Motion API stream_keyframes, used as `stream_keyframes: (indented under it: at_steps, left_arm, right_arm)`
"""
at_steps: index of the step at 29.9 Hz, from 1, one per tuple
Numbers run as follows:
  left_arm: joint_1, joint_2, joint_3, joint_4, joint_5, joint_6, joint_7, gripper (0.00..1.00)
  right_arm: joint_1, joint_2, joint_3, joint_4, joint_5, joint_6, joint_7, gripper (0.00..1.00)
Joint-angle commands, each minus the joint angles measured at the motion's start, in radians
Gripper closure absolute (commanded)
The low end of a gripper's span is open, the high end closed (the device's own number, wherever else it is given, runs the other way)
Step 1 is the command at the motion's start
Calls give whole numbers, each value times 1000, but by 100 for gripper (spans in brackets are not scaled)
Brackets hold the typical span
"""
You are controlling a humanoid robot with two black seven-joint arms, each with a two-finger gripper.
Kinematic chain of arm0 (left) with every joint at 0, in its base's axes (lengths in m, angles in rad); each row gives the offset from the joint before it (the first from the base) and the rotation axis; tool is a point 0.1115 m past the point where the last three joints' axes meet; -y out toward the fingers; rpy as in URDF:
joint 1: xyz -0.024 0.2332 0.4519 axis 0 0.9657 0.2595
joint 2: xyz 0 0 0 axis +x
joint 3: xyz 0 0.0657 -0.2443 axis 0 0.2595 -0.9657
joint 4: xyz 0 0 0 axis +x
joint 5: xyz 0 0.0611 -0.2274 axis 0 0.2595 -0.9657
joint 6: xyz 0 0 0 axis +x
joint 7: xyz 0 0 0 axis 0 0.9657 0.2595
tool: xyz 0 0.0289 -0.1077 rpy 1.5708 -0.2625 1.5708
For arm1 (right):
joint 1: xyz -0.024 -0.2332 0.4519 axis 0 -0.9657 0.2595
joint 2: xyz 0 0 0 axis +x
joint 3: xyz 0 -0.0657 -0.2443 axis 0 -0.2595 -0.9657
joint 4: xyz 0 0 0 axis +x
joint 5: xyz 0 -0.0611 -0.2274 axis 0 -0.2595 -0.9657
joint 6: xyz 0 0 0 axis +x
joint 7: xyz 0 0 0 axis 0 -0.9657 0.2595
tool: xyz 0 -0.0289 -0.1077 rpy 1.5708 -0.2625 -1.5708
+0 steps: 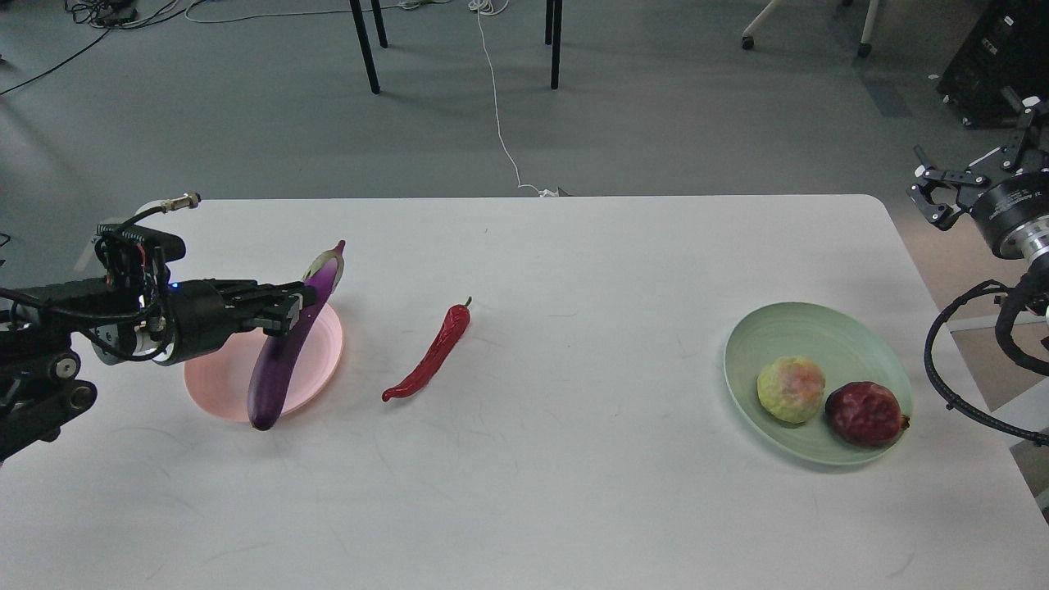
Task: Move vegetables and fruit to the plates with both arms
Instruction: 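Lower the eggplant onto the pink plate and release it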
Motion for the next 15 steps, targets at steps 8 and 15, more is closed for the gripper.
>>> stream_keyframes:
  at_steps: [8,15]
  left_arm:
    - [29,-69,1,118,-1,3,3,55]
    - [18,-103,0,186,2,2,0,46]
  right_arm:
    - [15,0,-20,6,-22,0,0,2]
    - [1,-3,-23,46,-41,0,0,2]
